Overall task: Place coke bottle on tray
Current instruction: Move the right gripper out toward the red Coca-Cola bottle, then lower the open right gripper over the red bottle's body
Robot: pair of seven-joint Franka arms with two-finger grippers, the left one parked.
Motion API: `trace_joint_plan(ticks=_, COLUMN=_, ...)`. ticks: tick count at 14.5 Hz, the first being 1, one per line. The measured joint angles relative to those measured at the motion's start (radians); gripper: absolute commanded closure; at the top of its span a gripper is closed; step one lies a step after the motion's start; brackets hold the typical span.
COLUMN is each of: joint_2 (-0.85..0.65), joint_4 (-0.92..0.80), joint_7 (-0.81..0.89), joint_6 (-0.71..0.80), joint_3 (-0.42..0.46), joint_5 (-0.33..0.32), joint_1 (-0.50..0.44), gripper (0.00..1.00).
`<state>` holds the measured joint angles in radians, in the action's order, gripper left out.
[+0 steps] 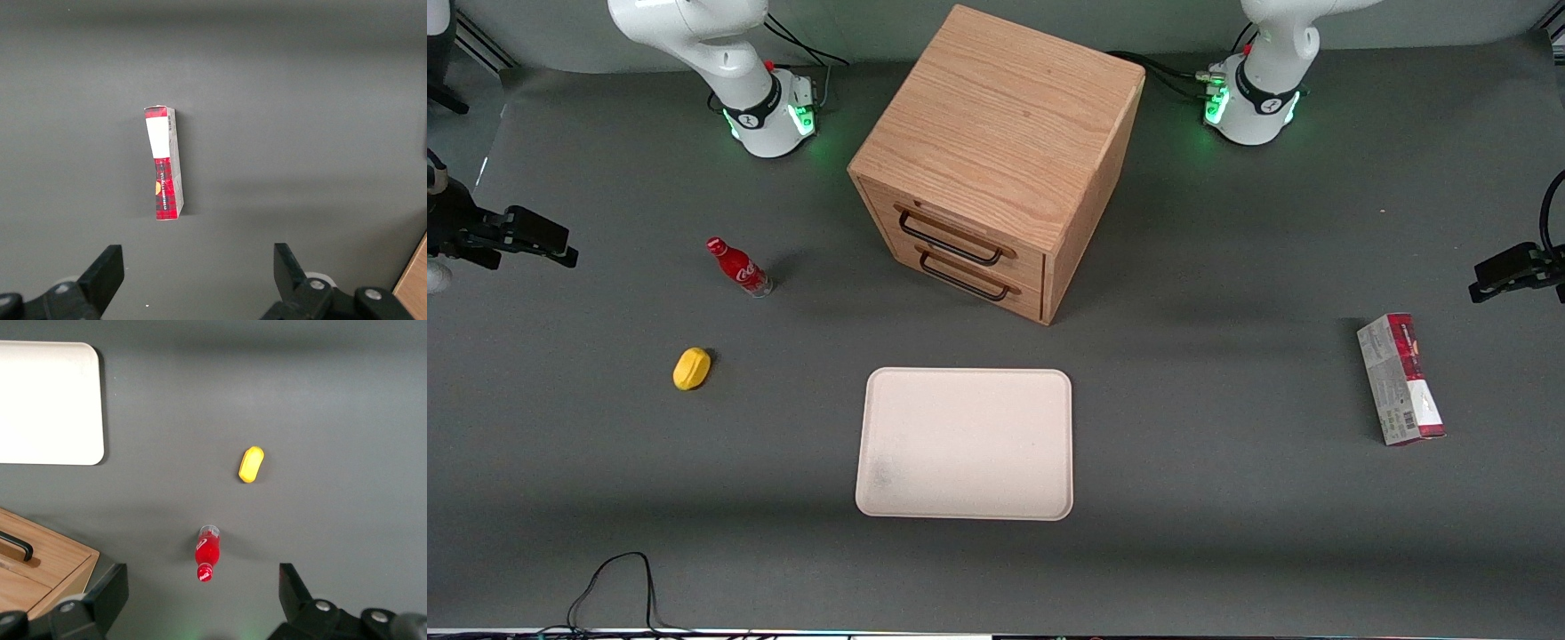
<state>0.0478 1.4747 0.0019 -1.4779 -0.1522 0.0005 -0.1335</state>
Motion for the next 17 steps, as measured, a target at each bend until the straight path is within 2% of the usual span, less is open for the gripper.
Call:
trace_joint_plan(ticks=6, joint_2=0.007, joint_4=0.014, joint_7=0.000, joint_6=-0.002, joint_3=-0.001, joint_5=0.000, joint_1=0.000, gripper=0.00)
trace_joint_plan(ticks=9, joint_2=0.001, joint_4=0.075, joint_7=0.000, joint_6=0.002, joint_3=-0.001, joint_5=0.000, joint_1=0.000, gripper=0.00)
trace_joint_plan(ticks=11, joint_2=-0.027, joint_4=0.179, joint_7=0.000, joint_6=-0.050, joint_3=-0.001, joint_5=0.000, joint_1=0.000, gripper=0.00)
trace_joint_plan(ticks=17, joint_2=-0.232, joint_4=0.697, joint_7=0.000, joint_6=-0.398, joint_3=0.012, joint_5=0.001, joint_1=-0.016, gripper=0.00)
